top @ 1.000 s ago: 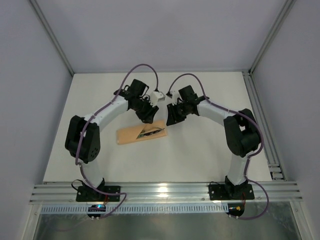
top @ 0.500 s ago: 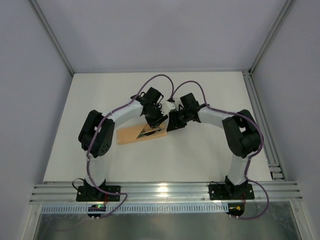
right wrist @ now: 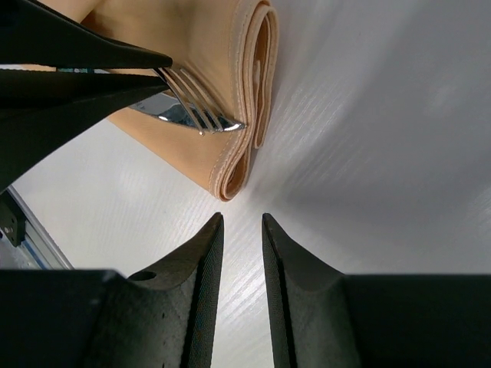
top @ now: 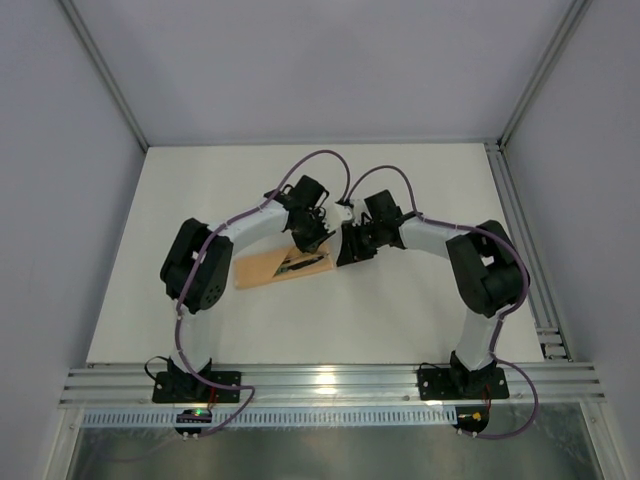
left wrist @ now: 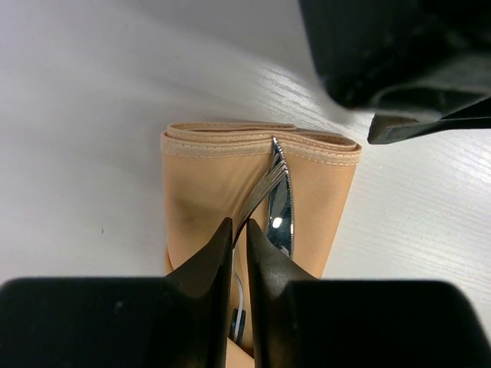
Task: Fold the napkin into a case and place the utensils inside
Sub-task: Pick up the fork from the folded napkin.
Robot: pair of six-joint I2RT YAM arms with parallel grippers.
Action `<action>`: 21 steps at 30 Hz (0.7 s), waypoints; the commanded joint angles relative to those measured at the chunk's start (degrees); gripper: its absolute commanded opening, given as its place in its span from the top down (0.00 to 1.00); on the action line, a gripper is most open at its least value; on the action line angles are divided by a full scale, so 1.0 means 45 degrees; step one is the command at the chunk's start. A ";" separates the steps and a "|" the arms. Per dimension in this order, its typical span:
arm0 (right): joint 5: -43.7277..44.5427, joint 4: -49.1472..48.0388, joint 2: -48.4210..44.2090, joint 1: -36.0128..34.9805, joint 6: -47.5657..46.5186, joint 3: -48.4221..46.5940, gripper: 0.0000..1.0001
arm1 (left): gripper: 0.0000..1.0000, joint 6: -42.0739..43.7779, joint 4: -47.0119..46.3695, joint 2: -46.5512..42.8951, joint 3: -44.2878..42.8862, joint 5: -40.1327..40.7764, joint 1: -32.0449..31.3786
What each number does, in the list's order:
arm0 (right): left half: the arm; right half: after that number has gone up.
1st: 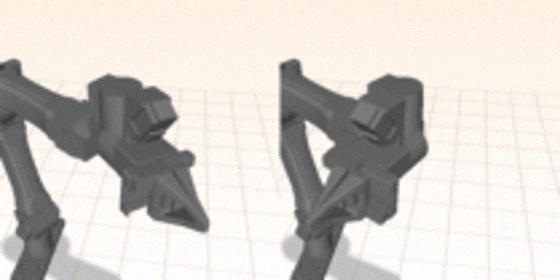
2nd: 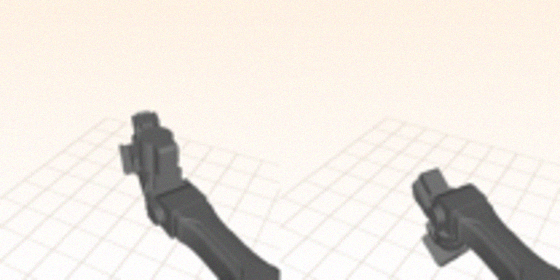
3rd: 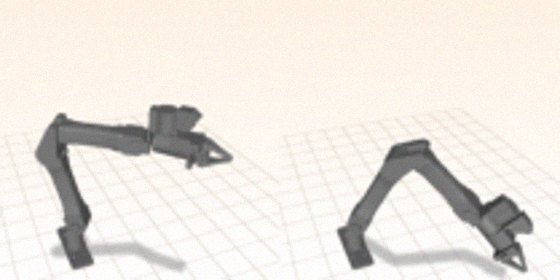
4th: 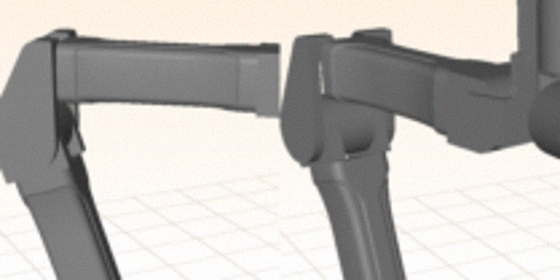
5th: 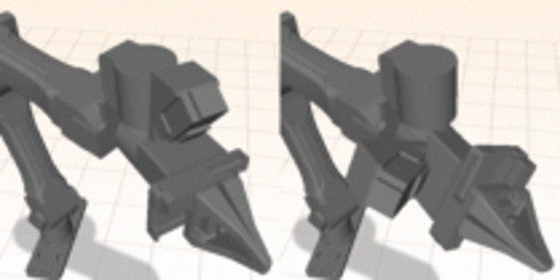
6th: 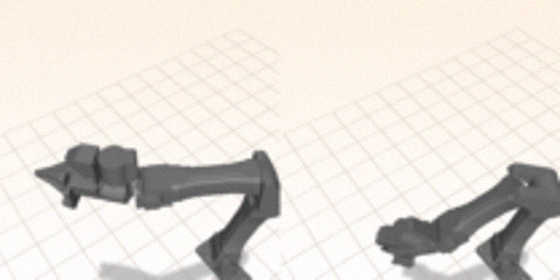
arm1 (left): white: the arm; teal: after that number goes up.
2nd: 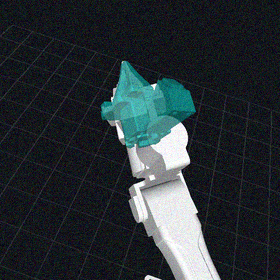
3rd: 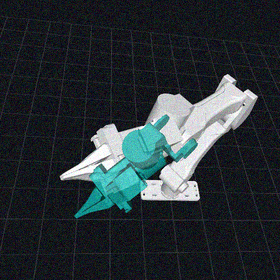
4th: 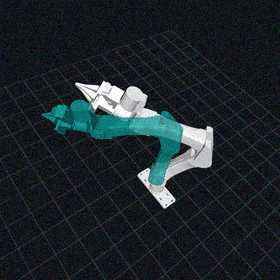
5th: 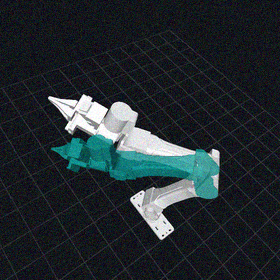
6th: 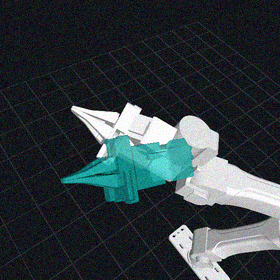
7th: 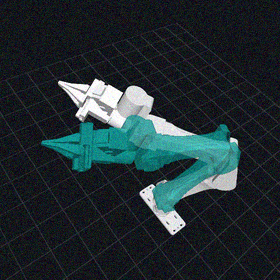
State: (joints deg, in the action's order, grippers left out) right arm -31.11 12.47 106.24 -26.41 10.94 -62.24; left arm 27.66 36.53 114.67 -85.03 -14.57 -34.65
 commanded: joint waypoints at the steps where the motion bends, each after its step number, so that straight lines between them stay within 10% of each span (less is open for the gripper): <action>1: -0.0293 -0.1244 -0.1223 0.0147 -0.0125 0.0217 0.69 | 0.89 0.0298 0.0240 0.0181 -0.0126 0.0093 0.0064; 21: 0.0158 -0.7261 -0.0660 0.0186 0.3604 0.1351 0.67 | 1.00 0.0259 -0.0151 -0.0366 -0.0204 0.0057 0.0317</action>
State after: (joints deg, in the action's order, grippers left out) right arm -30.44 -8.73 103.48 -25.91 23.18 -54.83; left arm 28.62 33.45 114.04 -86.26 -14.41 -34.52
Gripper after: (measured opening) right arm 0.323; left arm 0.005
